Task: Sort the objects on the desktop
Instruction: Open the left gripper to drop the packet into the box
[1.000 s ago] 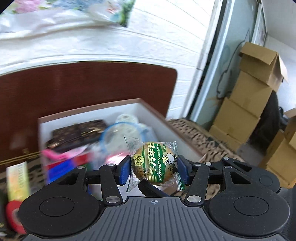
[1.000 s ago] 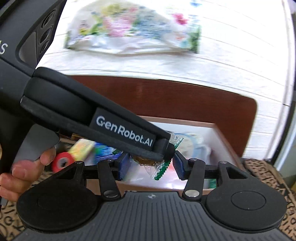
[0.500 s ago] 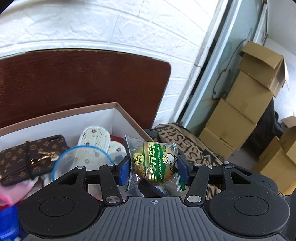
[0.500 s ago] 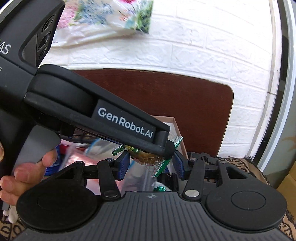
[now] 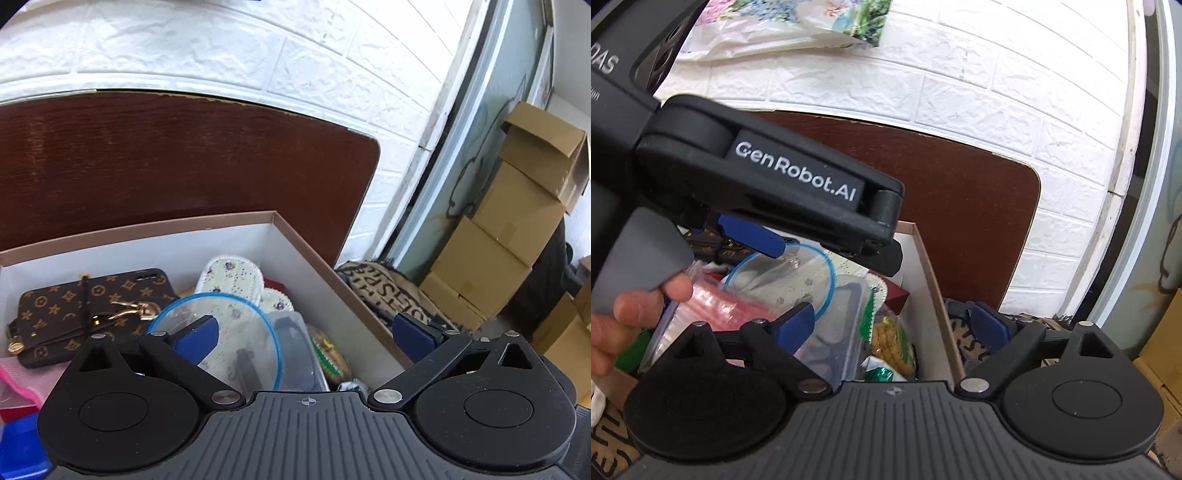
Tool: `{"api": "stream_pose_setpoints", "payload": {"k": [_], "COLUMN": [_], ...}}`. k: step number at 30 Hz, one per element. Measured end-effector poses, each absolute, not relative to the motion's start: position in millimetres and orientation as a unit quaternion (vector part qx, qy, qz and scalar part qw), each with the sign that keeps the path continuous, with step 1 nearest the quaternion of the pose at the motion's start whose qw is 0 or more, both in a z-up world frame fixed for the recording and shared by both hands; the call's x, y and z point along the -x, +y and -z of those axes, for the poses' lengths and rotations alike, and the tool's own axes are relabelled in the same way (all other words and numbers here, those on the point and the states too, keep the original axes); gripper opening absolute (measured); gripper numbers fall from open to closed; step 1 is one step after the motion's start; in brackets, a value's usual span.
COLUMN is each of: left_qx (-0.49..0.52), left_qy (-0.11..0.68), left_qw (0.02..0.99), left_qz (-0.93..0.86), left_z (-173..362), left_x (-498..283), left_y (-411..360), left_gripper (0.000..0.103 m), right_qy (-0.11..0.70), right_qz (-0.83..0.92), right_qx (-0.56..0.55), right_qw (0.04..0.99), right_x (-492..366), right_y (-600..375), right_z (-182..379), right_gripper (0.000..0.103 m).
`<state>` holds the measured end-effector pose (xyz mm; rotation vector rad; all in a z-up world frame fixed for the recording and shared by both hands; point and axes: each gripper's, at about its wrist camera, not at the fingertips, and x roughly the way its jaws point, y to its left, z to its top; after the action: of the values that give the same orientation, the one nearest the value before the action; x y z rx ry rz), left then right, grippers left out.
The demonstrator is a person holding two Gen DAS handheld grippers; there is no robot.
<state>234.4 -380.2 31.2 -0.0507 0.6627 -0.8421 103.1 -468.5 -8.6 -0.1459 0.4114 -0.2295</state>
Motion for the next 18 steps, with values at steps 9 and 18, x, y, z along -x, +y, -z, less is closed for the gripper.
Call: {"api": "stream_pose_setpoints", "payload": {"k": [9,18], "left_qx": [0.01,-0.008], "left_qy": [0.316,0.314], "left_qw": [0.865,0.875], "left_qz": [0.391,0.369], "left_z": [-29.2,-31.5], "left_x": [-212.5,-188.1], "left_y": [-366.4,-350.4], "left_gripper": [0.103,0.103], "right_qy": [0.204,0.203], "right_qz": [0.109,0.109], "right_qx": [0.078,0.066], "right_qw": [0.97,0.971], "right_x": [-92.0,-76.6], "right_y": [-454.9,-445.9], "right_z": [1.1,-4.9], "right_gripper": [0.101,0.102]}}
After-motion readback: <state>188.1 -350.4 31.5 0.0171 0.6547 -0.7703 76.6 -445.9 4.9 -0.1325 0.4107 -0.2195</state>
